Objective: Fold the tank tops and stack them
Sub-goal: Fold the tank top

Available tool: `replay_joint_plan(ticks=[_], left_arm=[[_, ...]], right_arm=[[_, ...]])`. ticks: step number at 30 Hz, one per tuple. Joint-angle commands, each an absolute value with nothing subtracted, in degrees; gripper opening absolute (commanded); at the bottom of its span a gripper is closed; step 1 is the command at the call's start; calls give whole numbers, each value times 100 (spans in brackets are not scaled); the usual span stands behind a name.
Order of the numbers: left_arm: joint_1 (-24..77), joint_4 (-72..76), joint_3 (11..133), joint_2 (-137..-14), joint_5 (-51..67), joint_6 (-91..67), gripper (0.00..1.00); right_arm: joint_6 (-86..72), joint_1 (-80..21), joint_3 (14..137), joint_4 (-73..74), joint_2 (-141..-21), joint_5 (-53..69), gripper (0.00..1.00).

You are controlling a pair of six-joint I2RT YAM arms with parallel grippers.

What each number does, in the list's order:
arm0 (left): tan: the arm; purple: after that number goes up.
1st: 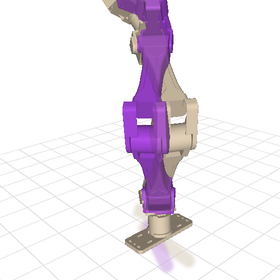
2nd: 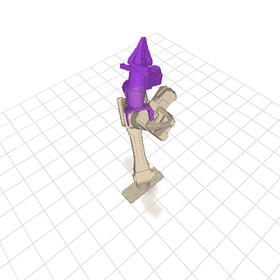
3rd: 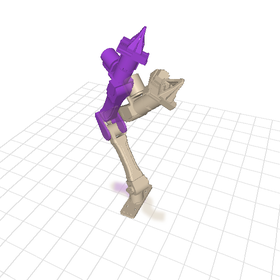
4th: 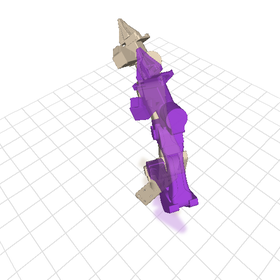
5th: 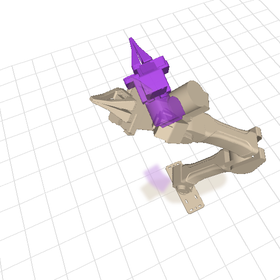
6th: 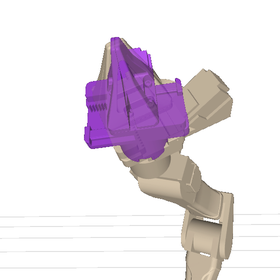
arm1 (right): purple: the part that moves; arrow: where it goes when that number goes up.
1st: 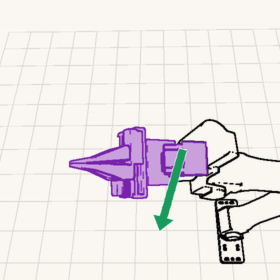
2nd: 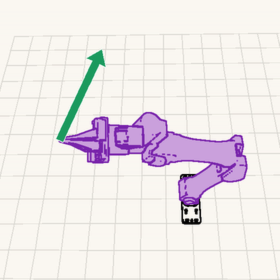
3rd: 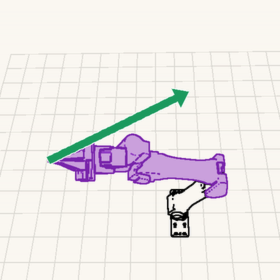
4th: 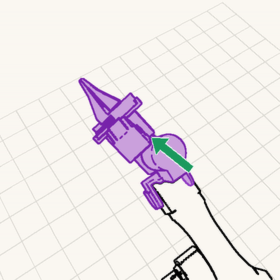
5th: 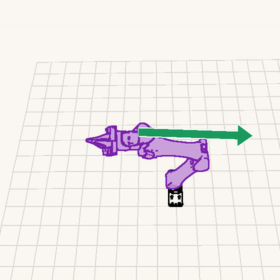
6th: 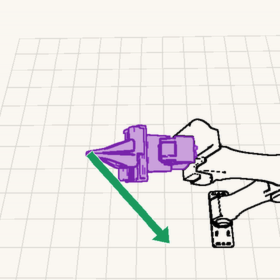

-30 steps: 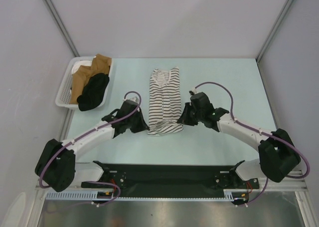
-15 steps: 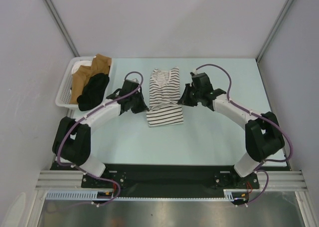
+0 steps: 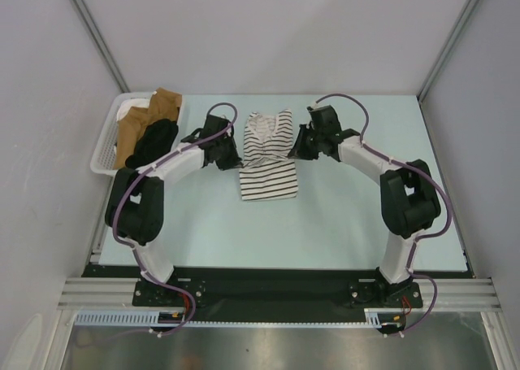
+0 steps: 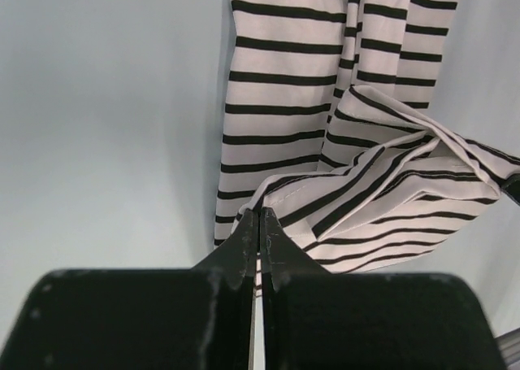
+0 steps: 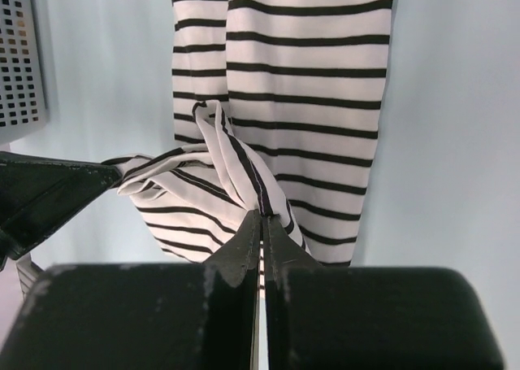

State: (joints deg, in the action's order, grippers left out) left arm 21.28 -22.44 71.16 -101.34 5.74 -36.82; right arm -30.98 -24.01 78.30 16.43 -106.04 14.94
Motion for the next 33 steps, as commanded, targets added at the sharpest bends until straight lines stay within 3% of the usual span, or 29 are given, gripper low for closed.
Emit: replay_joint_plan(ticks=[1, 10, 12, 13, 14, 15, 16, 17, 20, 22, 27, 33], left_arm=[[2004, -2241, 7540, -10291, 659, -3516, 0], [1890, -2206, 8199, -11073, 659, -3515, 0], [1828, -2075, 8261, -11266, 799, -3542, 4], [1767, -2031, 8288, -11311, 800, -3551, 10], [1732, -1908, 8323, -11364, 791, -3551, 39], [1697, -1872, 8332, -11416, 765, -3586, 55], [1618, -1829, 8315, -11400, 843, -3621, 63], [1591, -1715, 8271, -11356, 861, -3630, 67], [1547, -1627, 7974, -10979, 651, -3595, 83], [1556, -1617, 7658, -10759, 606, -3499, 83], [1696, -1161, 6409, -9740, 949, -3454, 79], [2012, -528, 5037, -9044, 1221, -3533, 77]], right_arm=[[-2971, -2347, 8244, 1608, -10880, 1600, 0], [-3076, -2189, 8744, 1407, -11618, 1564, 0], [-3164, -2083, 8841, 1170, -11899, 1670, 10], [-3190, -2040, 8885, 1099, -12022, 1705, 21], [-3251, -1952, 8938, 986, -12084, 1722, 34], [-3365, -1899, 8912, 889, -12128, 1731, 38], [-3436, -1864, 8834, 757, -12094, 1731, 44], [-3489, -1828, 8624, 521, -12042, 1723, 65], [-3437, -1819, 8141, 316, -11603, 1627, 76], [-3367, -1811, 7868, 343, -11192, 1608, 75], [-3472, -1872, 6288, -316, -10293, 2266, 61], [-3182, -2109, 5669, -360, -9993, 2680, 67]])
